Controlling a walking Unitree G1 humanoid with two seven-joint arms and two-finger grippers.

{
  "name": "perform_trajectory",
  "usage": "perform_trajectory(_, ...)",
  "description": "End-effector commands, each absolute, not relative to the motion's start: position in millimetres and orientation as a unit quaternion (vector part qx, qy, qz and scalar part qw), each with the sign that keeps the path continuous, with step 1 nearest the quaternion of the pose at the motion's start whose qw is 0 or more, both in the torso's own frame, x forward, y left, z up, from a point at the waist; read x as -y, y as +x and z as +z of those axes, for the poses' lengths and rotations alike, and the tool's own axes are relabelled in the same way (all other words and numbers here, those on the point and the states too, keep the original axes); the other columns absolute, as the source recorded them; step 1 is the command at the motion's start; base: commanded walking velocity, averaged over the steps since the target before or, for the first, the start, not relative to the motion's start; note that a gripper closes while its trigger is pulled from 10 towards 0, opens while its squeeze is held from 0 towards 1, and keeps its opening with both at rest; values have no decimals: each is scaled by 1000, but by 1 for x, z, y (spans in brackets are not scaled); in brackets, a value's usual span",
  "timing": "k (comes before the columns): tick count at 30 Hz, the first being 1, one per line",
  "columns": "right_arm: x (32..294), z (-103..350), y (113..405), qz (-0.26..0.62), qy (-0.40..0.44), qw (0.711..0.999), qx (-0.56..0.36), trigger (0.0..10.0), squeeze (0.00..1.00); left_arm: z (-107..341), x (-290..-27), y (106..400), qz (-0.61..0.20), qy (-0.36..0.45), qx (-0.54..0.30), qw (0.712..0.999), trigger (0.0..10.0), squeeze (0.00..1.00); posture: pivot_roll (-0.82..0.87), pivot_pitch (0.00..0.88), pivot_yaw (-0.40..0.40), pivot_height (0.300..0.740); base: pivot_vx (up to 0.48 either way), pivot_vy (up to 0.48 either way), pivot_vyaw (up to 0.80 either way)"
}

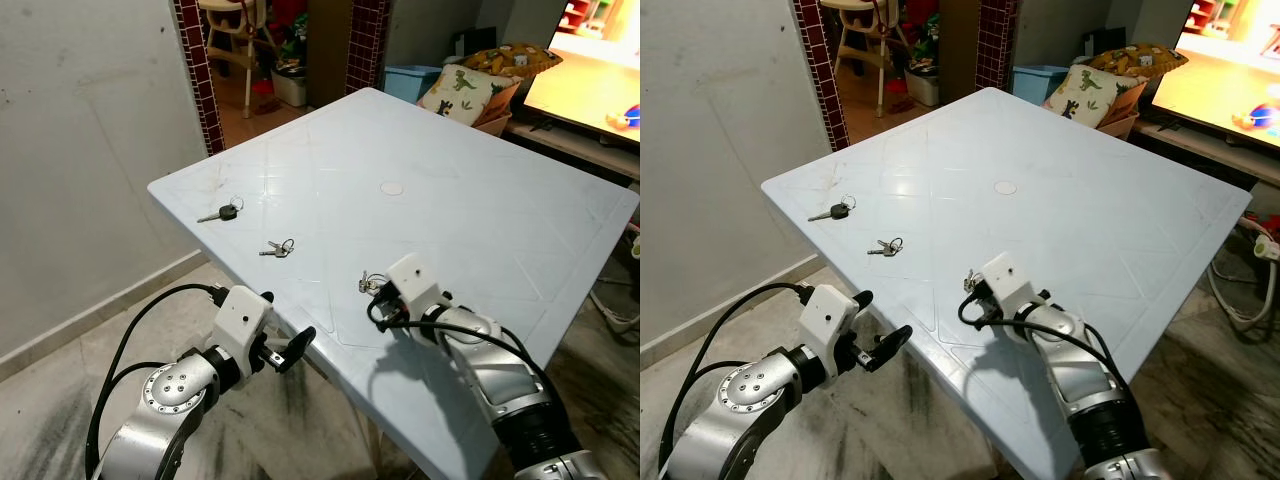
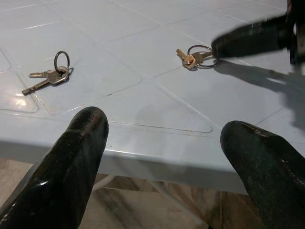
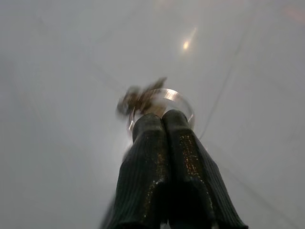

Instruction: Hang keys on a hook

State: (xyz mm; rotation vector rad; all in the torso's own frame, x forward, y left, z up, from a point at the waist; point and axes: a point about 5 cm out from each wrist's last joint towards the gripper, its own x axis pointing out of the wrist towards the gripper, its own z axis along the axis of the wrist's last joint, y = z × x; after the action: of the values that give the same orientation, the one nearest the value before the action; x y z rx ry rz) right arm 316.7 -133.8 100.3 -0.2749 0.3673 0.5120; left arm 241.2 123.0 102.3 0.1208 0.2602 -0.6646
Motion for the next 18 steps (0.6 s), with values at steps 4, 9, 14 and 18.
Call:
perform_trajectory(4, 130, 127, 327, 240, -96, 959, -118, 0, 0, 102, -122, 241, -327, 67, -125, 934, 10000, 0, 19, 0, -2, 740, 0, 0, 0)
perform_trajectory(9, 130, 119, 327, 230, -112, 958, -128, 10000, 1000, 102, -121, 242, -327, 67, -124, 934, 10000, 0, 23, 0, -8, 740, 0, 0, 0)
perform_trajectory(14, 123, 115, 329, 222, -118, 959, -128, 10000, 1000, 103, -120, 242, -328, 66, -122, 935, 10000, 0, 28, 0, -11, 740, 0, 0, 0)
perform_trajectory(18, 125, 111, 334, 194, -125, 963, -136, 10000, 1000, 105, -118, 242, -331, 61, -120, 934, 10000, 0, 29, 0, -11, 740, 0, 0, 0)
